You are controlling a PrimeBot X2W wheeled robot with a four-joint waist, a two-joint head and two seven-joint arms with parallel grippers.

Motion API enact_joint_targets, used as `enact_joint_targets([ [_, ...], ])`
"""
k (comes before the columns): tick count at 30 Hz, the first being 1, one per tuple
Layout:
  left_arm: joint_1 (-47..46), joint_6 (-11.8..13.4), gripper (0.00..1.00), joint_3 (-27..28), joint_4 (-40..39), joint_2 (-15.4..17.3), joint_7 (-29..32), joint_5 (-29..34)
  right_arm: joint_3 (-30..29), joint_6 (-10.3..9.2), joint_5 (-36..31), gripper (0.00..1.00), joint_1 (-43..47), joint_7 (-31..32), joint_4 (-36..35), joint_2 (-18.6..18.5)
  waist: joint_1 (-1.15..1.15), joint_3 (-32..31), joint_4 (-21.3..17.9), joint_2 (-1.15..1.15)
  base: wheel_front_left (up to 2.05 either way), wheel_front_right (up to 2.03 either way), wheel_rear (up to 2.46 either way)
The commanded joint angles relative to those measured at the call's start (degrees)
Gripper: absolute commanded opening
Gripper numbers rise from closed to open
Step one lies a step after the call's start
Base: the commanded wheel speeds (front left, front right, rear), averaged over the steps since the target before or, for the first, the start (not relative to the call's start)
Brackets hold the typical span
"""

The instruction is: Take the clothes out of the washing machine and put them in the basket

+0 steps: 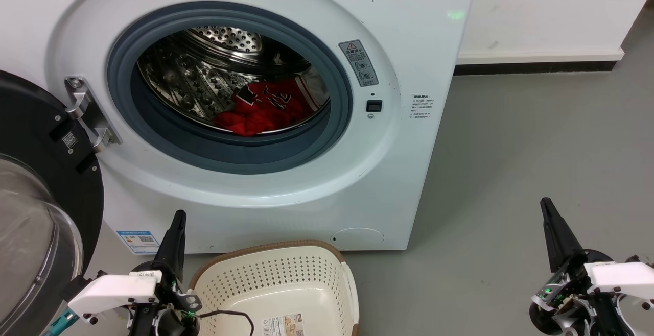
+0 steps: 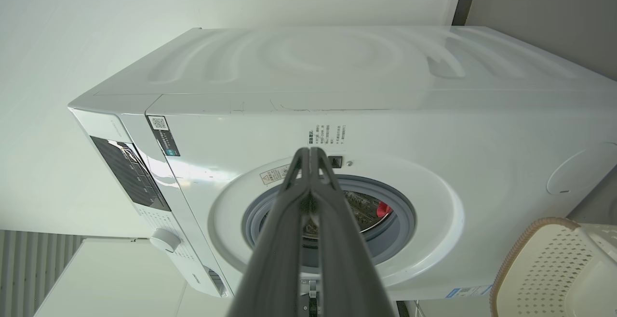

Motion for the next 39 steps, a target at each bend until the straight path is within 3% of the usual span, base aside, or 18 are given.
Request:
enact_joint_targets([
  [1,-0.52,-0.09,0.0,0.05,-0.06,0.04,0.15,0.05,0.04,0.0,-0.25,0.0,-0.77,0.07,0.08,0.15,0.0,0.0,0.0,0.0,0.0,0.0,0.0],
  [12,-0.52,-0.09,0.0,0.05,-0.06,0.04,0.15,0.05,0.04,0.0,-0.25,0.0,-0.78,0.07,0.08,0.15,0.0,0.0,0.0,0.0,0.0,0.0,0.0],
  [13,0.0,0.0,1.0,0.0,0.02,0.0,0.0,0.0,0.0,0.0,0.0,1.0,0.0,0.0,0.02,0.0,0.0,0.0,0.0,0.0,0.0,0.0,0.0],
  [27,-0.3,0.01,1.0,-3.24,-1.84,-0.05,-3.68,3.0,1.06,0.0,-3.69,1.0,1.89,-3.67,-3.01,0.02,0.0,0.05,-0.04,0.0,0.0,0.0,0.0],
  [39,-0.27,0.01,1.0,-3.77,-5.68,-0.02,-6.68,14.99,1.13,0.0,-18.81,1.0,3.07,-6.67,-7.66,0.02,0.0,0.13,0.15,0.0,0.0,0.0,0.0],
])
